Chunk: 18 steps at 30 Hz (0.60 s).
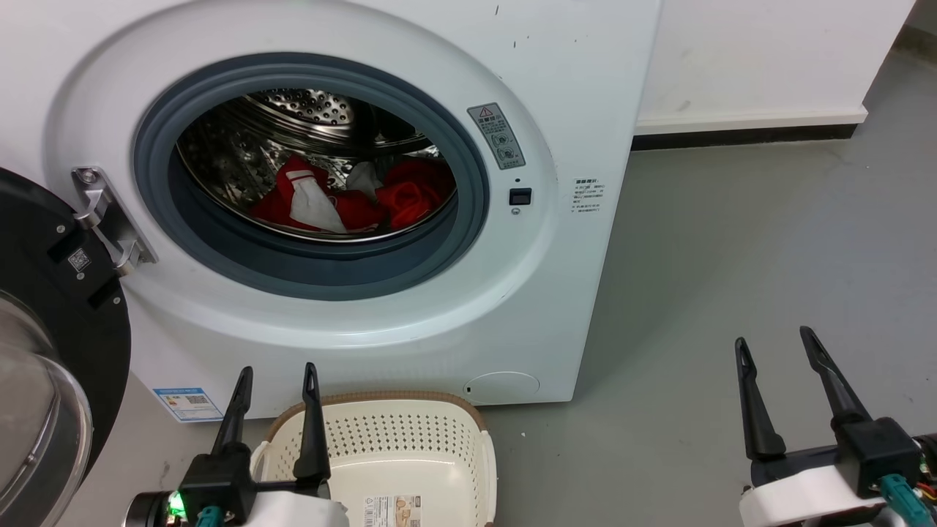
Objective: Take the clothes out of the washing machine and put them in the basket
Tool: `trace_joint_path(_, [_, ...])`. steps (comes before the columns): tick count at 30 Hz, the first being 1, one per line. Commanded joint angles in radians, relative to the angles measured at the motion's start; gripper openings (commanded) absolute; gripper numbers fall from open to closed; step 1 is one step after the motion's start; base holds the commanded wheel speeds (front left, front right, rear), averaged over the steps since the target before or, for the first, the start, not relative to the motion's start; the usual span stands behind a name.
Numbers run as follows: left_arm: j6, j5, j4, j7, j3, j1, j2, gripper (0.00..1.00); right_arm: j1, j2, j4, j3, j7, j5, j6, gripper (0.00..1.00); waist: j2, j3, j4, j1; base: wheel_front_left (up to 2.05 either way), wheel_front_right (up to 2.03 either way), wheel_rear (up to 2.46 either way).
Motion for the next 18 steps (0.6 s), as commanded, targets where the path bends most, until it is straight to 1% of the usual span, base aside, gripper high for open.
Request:
trace_joint_path(1, [-0.023,0.0,-0.012,-0.009,0.017,0.02,-0.01,1.0,0.015,0.0,0.0,-0.006,-0.008,0.009,-0.001,1.0,0.0,-0.001,0.0,0.0,0.0,0.0,0.0])
trace_joint_path(5, [-0.085,0.015,-0.01,-0.017,0.052,0.03,-0.03,1.0,0.017,0.001,0.023,-0.016,-0.014,0.082,-0.001,1.0,0.0,-0.002,-0.001,0.0,0.0,0.0,0.0])
trace_joint_path(7, [-0.123,0.013,0.001,-0.019,0.067,0.04,-0.042,1.0,0.011,0.001,0.029,-0.015,-0.019,0.081,-0.001,1.0,0.0,-0.001,0.0,0.0,0.0,0.0,0.0])
trace_joint_path(10, [-0.161,0.027,0.015,-0.024,0.088,0.035,-0.049,1.0,0.009,0.001,0.033,-0.009,-0.02,0.073,-0.001,1.0,0.0,0.0,0.0,0.0,0.0,0.0,0.0])
trace_joint_path(13, [-0.183,0.03,0.024,-0.022,0.109,0.036,-0.057,1.0,0.011,0.001,0.038,-0.006,-0.02,0.081,-0.001,1.0,0.0,0.001,0.001,0.0,0.0,0.0,0.0])
trace_joint_path(18, [-0.199,0.037,0.029,-0.022,0.128,0.036,-0.062,1.0,0.007,0.001,0.042,-0.002,-0.02,0.084,-0.001,1.0,0.0,0.004,0.0,0.0,0.0,0.0,0.0])
